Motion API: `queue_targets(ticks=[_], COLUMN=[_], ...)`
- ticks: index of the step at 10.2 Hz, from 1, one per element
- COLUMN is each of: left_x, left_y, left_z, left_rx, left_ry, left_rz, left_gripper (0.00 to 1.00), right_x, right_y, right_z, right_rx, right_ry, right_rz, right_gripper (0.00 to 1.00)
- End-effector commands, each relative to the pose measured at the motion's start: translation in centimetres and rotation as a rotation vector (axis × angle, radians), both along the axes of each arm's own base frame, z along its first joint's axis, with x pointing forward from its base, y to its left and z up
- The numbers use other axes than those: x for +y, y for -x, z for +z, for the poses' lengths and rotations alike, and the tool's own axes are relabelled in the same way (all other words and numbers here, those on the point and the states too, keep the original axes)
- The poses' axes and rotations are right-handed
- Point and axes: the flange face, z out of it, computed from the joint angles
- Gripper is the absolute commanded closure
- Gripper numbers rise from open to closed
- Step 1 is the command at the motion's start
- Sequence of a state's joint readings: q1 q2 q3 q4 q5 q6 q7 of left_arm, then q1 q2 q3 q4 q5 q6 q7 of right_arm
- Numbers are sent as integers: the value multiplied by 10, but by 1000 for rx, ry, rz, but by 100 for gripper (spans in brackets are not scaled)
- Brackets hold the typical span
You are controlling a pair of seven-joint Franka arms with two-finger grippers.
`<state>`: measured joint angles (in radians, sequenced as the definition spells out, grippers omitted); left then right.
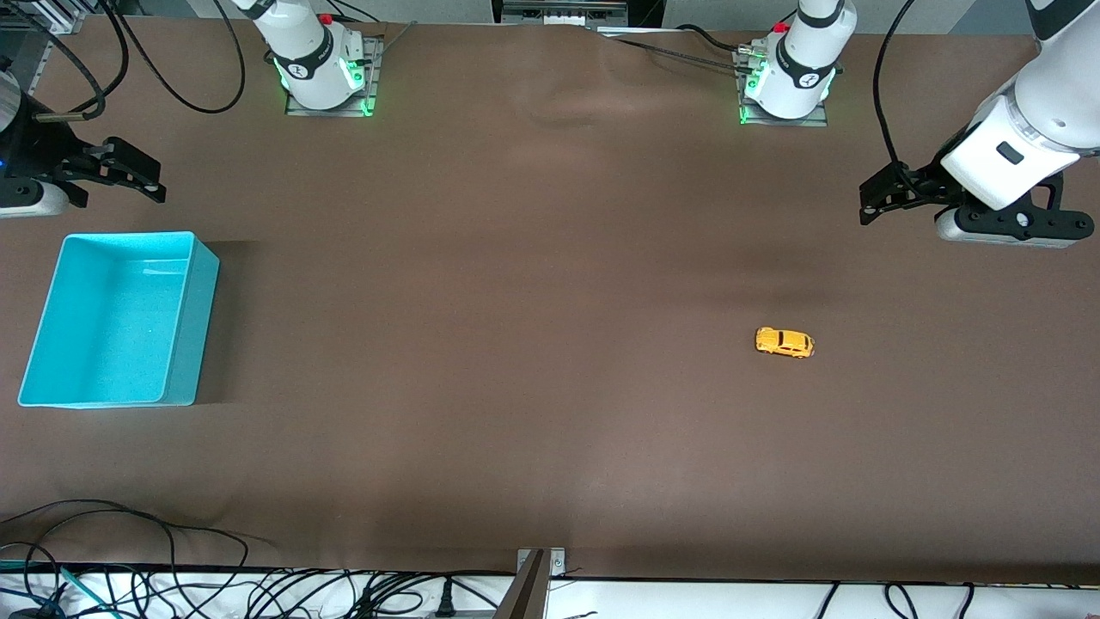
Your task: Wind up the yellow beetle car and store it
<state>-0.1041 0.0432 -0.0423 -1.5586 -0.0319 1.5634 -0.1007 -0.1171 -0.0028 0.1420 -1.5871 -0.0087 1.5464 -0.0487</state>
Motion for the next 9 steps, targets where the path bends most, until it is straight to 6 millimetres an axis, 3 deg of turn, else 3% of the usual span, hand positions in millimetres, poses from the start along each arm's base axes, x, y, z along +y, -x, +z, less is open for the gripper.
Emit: queue_targets(ticks=[1, 9], left_x=[-1, -3], left_y=[2, 3], left_z=[8, 8], left_rx=[-1, 1], left_ry=[-24, -24], left_rz=[-23, -26], left_gripper=[0, 0], right_x=[-2, 1], right_y=[10, 6], right_z=[4, -7], right_rx=[-12, 17], right_ry=[17, 35], right_rz=[8, 30], right_gripper=[0, 0])
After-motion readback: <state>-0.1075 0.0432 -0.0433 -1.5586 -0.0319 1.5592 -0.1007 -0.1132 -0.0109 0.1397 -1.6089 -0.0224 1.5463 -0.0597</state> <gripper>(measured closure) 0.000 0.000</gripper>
